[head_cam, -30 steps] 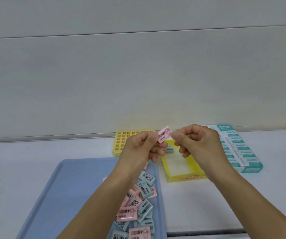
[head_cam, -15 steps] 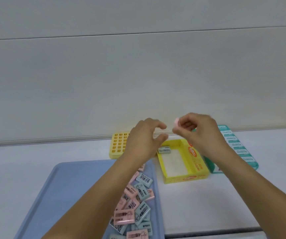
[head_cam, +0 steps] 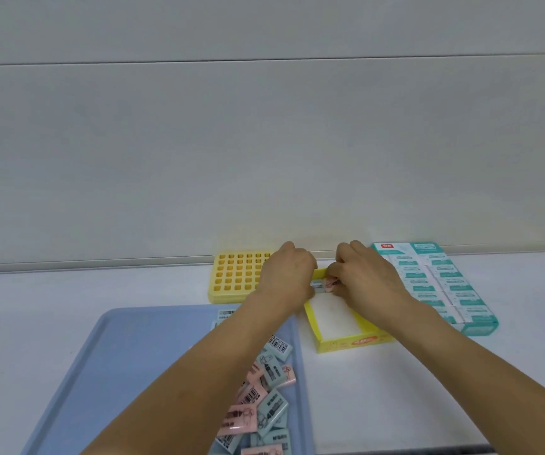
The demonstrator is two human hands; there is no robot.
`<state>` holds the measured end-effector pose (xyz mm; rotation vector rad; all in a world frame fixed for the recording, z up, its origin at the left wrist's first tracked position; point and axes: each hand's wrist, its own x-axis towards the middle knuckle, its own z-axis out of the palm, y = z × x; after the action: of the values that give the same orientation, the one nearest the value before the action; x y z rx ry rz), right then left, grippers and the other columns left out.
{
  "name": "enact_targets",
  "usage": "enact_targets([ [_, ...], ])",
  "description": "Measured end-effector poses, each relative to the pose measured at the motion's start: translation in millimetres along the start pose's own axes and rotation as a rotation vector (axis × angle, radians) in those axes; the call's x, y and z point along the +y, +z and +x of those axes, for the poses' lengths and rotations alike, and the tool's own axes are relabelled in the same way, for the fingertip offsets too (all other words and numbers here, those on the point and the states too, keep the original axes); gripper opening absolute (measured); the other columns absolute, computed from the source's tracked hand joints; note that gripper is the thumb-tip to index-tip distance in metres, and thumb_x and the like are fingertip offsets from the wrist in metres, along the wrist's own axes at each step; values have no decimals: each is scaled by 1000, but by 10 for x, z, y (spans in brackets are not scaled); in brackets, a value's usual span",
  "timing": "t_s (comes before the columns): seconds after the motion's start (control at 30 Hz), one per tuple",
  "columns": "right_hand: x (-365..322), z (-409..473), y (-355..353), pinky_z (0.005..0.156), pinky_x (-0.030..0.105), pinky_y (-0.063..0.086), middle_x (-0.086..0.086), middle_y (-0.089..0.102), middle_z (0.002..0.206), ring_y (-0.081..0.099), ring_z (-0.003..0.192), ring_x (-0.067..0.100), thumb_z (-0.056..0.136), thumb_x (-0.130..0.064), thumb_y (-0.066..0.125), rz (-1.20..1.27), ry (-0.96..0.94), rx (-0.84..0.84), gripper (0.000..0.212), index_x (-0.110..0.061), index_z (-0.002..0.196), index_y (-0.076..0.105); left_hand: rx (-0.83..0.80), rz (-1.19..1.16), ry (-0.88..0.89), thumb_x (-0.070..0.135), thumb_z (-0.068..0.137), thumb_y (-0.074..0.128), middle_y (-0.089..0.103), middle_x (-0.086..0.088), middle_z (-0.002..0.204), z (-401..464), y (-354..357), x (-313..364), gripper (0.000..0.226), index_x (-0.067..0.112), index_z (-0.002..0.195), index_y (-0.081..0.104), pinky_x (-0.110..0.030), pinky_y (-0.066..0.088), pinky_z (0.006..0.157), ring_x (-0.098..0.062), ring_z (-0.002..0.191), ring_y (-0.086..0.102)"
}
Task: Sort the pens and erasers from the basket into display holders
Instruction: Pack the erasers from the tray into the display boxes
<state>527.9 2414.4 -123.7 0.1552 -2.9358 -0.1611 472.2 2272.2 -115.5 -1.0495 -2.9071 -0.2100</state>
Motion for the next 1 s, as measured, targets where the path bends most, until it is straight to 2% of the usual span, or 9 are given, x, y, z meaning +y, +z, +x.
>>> enact_targets([
  [0.1,5,3,-4,66,30,26,-2,47,99,43,97,18,93,-33,58,111,70,-17,21,-28,109,70,-30,-7,33,15,83,67,46,-1,85,8,-18,-5,11,12,93,63,-31,33,65,-21,100,45],
  [0.3,-31,1,1,71,32,19,-8,56,96,45,97,17,92,-37,57,9,74,26,18,-32,100,72,-40,-31,60,13,82,67,42,0,81,30,4,-22,9,13,88,60,-32,32,65,-24,99,45],
  [0.47,-64,-24,-35,71,34,13,-10,60,99,43,103,17,94,-37,54,-73,61,14,22,-31,102,73,-21,-64,50,18,84,68,53,-3,89,14,11,-37,24,15,108,66,-30,31,67,-25,106,47],
  [0.57,-69,-72,-32,73,34,15,-10,63,101,43,105,17,96,-29,47,-121,30,-38,24,-30,103,71,1,-12,46,26,85,67,62,-5,104,7,29,-54,37,24,122,64,-29,29,71,-24,108,47],
  [0.67,-35,-156,-15,86,36,21,-10,62,107,41,110,18,95,-24,45,-95,-9,-64,28,-31,109,68,2,-21,41,27,86,66,63,-5,109,23,61,-80,40,26,126,62,-29,28,73,-24,110,46],
  [0.77,-33,-191,-55,105,40,18,-11,59,117,38,119,18,98,-34,38,-62,-7,-117,32,-30,116,64,-18,-41,23,28,85,67,62,-6,109,36,67,-74,37,25,122,63,-29,33,76,-25,113,47],
  [0.83,-51,-218,-119,109,40,17,-12,58,120,39,121,17,99,-39,35,-15,12,-123,35,-31,117,64,-29,-119,11,32,85,69,58,-6,119,11,-7,-90,49,23,132,57,-32,39,89,-25,118,46],
  [0.93,-61,-288,-246,97,35,28,-13,61,116,48,114,18,99,-39,44,121,57,55,28,-32,110,68,125,-387,-23,35,87,70,57,3,127,-148,-246,-227,58,26,140,49,-32,39,99,-15,117,48],
  [1.0,-116,-356,-326,87,36,38,-11,66,103,54,101,20,94,-33,59,345,63,185,16,-28,102,73,194,-520,-29,33,87,70,61,12,116,-409,-385,-389,47,29,132,57,-12,38,87,6,103,50],
])
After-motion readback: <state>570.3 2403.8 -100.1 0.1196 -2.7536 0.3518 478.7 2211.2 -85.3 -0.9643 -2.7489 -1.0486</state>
